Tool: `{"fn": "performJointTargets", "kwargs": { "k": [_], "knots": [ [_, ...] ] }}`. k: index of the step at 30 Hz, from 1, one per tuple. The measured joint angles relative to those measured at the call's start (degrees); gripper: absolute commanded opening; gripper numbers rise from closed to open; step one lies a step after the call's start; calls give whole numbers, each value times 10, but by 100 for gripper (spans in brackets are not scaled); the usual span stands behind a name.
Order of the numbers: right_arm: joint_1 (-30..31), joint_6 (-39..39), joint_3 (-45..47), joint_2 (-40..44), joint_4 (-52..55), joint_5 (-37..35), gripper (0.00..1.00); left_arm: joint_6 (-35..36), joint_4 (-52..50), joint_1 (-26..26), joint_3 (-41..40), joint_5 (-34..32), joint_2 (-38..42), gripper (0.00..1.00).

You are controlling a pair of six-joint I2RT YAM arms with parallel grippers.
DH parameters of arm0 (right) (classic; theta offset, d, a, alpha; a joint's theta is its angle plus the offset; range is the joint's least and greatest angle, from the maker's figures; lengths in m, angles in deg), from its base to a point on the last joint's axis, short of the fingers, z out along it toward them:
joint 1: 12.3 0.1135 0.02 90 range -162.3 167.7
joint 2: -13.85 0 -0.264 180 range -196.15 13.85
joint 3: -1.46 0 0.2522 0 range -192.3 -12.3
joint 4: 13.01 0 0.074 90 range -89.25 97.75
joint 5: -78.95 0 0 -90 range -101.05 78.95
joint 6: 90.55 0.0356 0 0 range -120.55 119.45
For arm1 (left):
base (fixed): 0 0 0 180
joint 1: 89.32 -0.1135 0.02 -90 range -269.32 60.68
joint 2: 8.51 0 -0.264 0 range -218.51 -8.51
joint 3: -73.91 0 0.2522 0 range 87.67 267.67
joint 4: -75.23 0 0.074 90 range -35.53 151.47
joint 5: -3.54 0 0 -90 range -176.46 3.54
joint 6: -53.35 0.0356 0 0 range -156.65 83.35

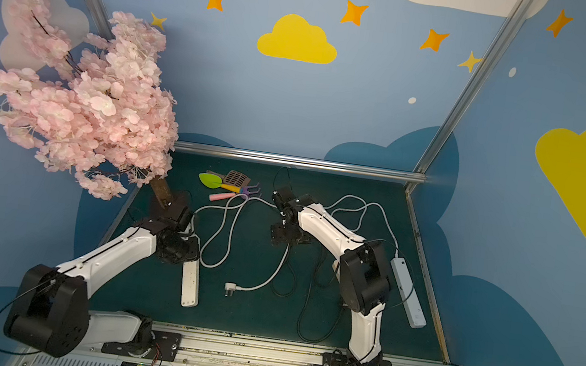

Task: Wrap the cord around the power strip
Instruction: Adjust the power cord at the center of the board.

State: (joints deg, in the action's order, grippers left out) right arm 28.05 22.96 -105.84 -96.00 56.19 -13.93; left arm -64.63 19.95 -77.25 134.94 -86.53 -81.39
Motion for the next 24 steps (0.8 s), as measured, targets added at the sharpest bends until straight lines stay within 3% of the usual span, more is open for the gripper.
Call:
{"fn": "performJointTargets", "kwargs": {
  "k": [5, 12, 18, 24],
  "knots": [
    [-3, 23, -14, 88, -9, 117, 84, 41, -27, 38, 85, 59, 62, 15],
    [-40, 163, 38, 200, -174, 338, 86, 61, 78, 106, 110, 237, 68, 15],
    [-54, 232, 39, 194, -207, 364, 85, 70, 131, 160, 154, 287, -15, 15],
    [-55, 278, 41, 180, -209, 345, 73, 94, 146, 210, 218, 280, -65, 14]
  ]
}}
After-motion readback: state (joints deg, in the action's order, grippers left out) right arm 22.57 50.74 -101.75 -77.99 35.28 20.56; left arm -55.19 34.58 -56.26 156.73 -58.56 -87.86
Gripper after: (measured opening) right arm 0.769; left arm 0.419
